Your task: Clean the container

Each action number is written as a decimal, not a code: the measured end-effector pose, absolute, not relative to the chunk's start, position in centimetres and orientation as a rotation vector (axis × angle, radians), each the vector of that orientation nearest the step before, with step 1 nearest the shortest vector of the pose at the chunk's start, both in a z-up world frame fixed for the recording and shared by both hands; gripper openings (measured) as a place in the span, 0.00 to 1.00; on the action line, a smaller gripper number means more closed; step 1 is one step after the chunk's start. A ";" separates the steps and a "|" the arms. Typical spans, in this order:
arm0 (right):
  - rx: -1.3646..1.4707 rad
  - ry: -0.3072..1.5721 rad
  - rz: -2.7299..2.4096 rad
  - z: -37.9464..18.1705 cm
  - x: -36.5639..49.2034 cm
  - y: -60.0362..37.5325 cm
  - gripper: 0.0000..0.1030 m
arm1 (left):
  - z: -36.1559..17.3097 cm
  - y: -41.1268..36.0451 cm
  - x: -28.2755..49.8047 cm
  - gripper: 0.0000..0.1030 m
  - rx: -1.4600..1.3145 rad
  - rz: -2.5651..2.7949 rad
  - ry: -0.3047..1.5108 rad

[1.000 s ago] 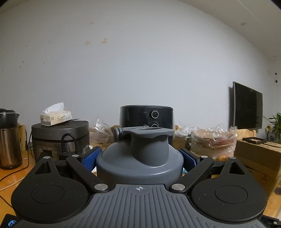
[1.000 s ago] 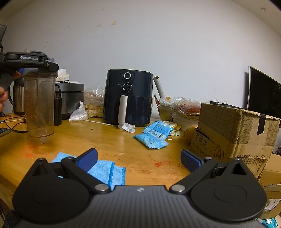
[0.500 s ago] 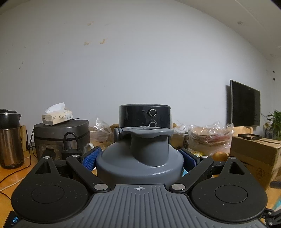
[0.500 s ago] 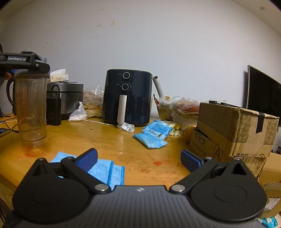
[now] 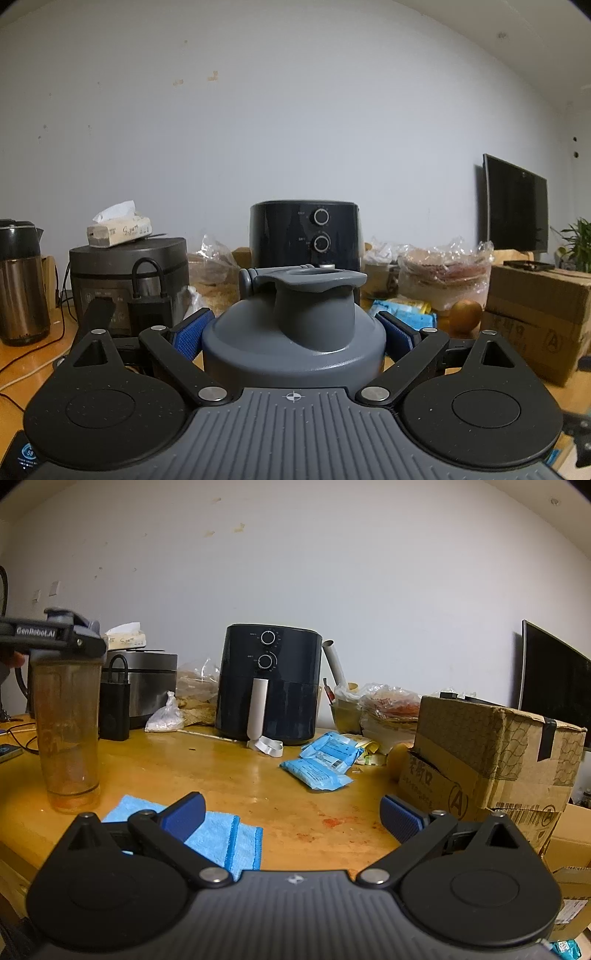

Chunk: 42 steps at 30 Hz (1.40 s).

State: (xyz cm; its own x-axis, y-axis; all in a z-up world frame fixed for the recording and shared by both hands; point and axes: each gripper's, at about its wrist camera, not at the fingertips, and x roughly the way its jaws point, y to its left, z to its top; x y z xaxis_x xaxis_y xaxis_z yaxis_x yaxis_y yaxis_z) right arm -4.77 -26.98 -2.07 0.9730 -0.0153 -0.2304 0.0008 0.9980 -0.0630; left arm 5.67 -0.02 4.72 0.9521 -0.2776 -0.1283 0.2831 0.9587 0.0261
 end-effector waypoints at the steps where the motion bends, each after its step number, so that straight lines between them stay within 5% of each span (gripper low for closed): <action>1: -0.063 0.233 -0.008 -2.1 -4.8 -27.0 1.00 | 4.6 0.0 5.7 0.92 0.042 -0.285 0.129; 35: -0.065 0.234 -0.007 -2.3 -4.9 -27.1 1.00 | 3.6 -0.3 4.7 0.92 0.067 -0.299 0.106; 42: -0.057 0.235 -0.010 -2.3 -4.9 -27.2 1.00 | 4.1 -0.8 2.8 1.00 0.121 -0.267 -0.033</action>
State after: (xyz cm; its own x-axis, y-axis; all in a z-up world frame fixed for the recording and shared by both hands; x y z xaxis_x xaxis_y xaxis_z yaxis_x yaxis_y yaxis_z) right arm -4.89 -27.23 -2.26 0.9725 -0.0167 -0.2325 0.0033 0.9983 -0.0580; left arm 2.80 -0.77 4.12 0.9639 -0.2656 0.0168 0.2615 0.9572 0.1237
